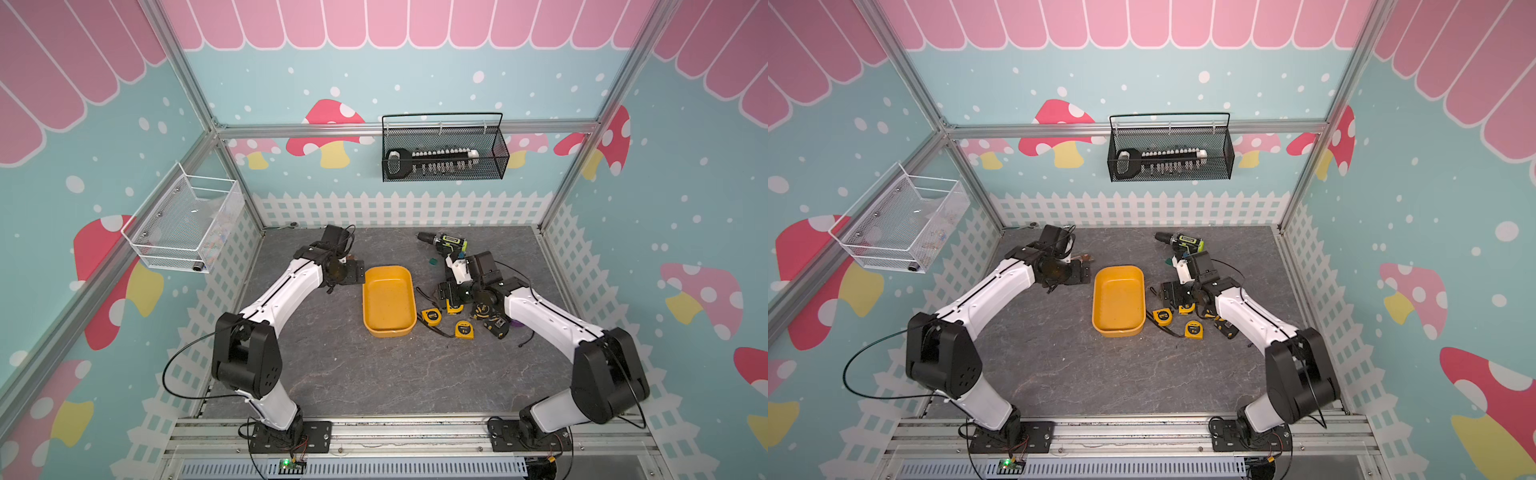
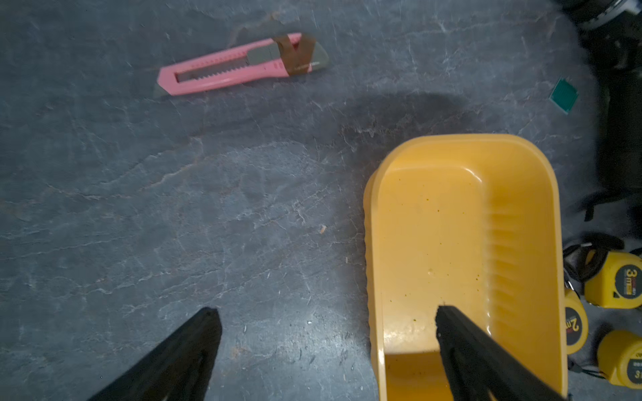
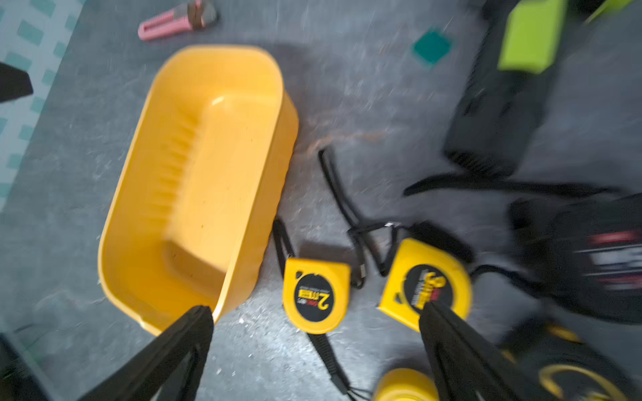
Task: Take the tape measure out of the storage box
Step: Reset both arms
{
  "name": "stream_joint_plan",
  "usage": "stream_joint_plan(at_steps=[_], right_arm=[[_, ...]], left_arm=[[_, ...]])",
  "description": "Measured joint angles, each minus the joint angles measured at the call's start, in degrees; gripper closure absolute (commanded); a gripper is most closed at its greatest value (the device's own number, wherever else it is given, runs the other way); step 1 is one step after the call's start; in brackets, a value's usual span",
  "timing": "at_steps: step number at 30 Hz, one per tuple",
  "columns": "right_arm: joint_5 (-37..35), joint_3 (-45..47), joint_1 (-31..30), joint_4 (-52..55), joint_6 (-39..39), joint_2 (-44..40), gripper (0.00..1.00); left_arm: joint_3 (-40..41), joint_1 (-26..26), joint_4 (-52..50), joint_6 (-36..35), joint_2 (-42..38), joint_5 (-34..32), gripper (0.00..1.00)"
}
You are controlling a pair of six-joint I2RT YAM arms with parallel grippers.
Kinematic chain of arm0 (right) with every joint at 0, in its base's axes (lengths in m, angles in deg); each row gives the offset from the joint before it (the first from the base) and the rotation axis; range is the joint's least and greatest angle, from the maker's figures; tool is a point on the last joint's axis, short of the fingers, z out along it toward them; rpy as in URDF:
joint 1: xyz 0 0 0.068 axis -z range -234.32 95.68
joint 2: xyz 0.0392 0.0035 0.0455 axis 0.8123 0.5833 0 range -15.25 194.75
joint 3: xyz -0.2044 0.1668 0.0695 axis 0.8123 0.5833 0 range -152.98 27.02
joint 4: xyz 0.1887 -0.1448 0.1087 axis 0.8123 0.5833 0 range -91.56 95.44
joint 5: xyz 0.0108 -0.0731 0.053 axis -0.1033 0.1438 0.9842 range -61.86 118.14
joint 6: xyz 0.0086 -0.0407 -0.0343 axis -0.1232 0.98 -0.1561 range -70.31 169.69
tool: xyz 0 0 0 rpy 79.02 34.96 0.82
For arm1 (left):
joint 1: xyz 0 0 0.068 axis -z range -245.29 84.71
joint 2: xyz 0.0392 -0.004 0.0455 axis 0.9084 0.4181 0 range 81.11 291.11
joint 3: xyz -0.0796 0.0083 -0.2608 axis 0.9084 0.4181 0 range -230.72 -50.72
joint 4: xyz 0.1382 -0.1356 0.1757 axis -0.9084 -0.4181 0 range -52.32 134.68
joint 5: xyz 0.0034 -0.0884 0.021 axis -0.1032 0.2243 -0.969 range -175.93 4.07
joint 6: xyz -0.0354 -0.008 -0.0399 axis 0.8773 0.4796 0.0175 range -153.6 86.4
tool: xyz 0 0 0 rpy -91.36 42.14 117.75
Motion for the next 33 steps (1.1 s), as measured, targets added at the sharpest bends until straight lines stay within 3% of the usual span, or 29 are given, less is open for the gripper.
stream_joint_plan(at_steps=[4,7,9,15,20,26,31,33], right_arm=[[-10.25,5.66,4.17,-5.57,6.16,-10.29,0.01],[-14.91,12.92,12.63,-11.02,8.66,-15.19,0.01],[-17.62,17.25,15.98,-14.36,10.69,-15.39,0.01],[-20.20,30.29,17.35,-32.06,15.34,-11.17,0.01],[-19.93,35.60,17.75,-47.65,19.54,-3.93,0.01],[-18.40,40.81,17.75,-66.84,22.27,3.82,0.01],[-16.83,39.91,17.77,-68.46,23.34,4.83,0.01],[-15.61,38.60,18.01,-68.57,23.52,4.85,0.01]], left_arm=[[9.77,-3.72,7.76,0.11,-8.28,-0.17,0.01],[19.96,-8.33,15.19,0.09,-14.19,-2.80,0.01],[27.28,-10.05,19.89,-1.03,-17.62,-5.20,0.01],[42.25,-10.58,36.33,-6.91,-22.99,-11.67,0.01],[49.72,-12.79,53.07,-9.60,-22.16,-12.37,0.01],[56.87,-16.50,74.23,-9.79,-16.26,-7.93,0.01],[57.13,-16.57,88.54,-11.91,-7.13,-2.25,0.01],[57.09,-16.55,89.09,-12.44,-5.62,-1.05,0.01]])
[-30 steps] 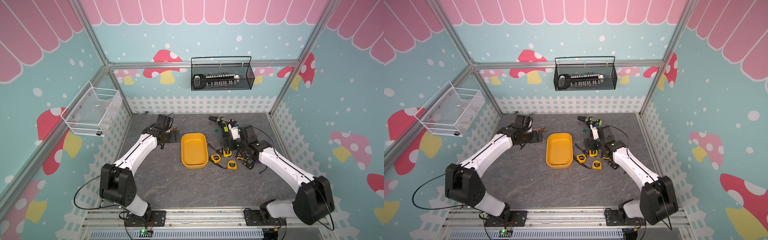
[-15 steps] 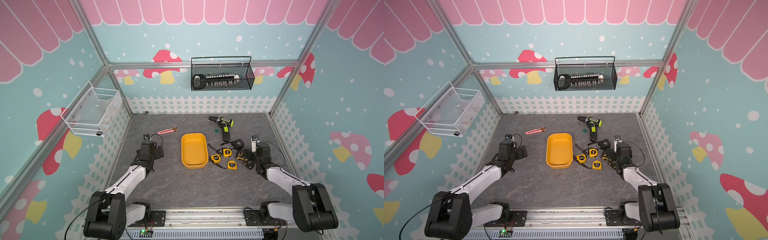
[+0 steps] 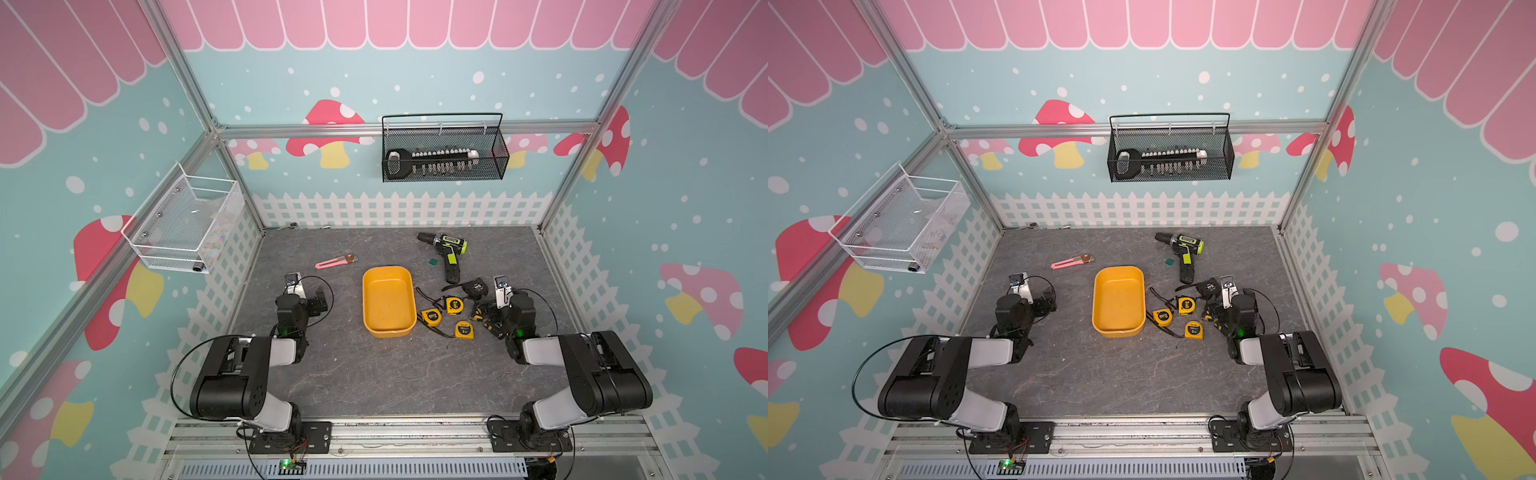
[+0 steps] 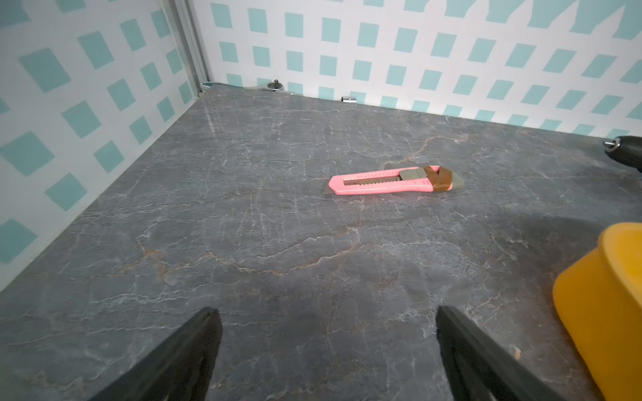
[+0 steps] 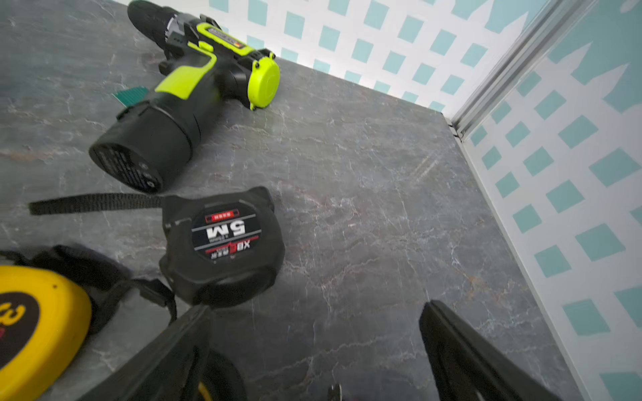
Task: Take the tape measure out of the storage box
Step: Reset both arms
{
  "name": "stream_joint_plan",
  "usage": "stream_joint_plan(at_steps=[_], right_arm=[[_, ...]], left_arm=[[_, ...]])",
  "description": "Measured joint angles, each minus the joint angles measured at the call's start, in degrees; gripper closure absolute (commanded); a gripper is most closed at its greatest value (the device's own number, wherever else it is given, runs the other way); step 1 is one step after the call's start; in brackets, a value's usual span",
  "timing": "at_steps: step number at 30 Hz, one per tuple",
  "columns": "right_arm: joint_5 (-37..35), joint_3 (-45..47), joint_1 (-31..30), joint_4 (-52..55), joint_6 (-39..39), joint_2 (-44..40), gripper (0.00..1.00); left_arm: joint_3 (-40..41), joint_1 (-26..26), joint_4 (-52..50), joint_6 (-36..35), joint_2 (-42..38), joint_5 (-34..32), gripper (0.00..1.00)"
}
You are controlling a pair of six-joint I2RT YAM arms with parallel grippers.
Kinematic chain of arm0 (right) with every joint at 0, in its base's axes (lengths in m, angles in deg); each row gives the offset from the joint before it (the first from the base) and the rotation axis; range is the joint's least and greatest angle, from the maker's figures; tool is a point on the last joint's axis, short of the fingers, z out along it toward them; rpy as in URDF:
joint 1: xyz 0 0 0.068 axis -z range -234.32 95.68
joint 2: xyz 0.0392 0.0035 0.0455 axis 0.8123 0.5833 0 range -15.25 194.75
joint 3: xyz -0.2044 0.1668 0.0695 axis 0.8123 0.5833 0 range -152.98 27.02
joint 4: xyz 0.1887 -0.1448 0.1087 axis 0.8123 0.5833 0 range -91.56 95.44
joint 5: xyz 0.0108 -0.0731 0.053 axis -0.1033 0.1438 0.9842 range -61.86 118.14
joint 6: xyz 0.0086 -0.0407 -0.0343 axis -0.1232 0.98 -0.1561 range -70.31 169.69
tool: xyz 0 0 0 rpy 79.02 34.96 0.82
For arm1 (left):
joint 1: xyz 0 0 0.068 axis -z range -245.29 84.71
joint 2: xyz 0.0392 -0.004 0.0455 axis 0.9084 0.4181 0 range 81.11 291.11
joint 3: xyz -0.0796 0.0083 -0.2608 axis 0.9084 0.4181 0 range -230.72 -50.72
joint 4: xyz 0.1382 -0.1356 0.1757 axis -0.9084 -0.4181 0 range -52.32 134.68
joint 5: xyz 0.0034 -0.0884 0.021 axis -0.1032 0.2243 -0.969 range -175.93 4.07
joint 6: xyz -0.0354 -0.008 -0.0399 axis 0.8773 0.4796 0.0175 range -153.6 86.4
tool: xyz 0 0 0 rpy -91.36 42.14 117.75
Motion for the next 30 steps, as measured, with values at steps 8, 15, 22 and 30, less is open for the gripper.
stream_joint_plan(at_steps=[8,15,22,30], right_arm=[[3.06,-1.33,1.55,1.07,-0.02,0.00,0.01],[3.82,-1.33,1.62,1.14,-0.02,0.00,0.01],[3.91,-1.33,1.62,1.14,-0.02,0.00,0.01],[3.91,-1.33,1.62,1.14,-0.02,0.00,0.01]], left_arm=[[-1.05,0.81,2.03,-1.57,0.31,1.22,0.01],[-1.07,0.98,2.16,-1.68,0.31,1.20,0.01],[-1.07,1.18,2.14,-2.05,0.31,1.18,0.01],[-1.20,1.18,2.14,-2.25,0.31,1.16,0.01]])
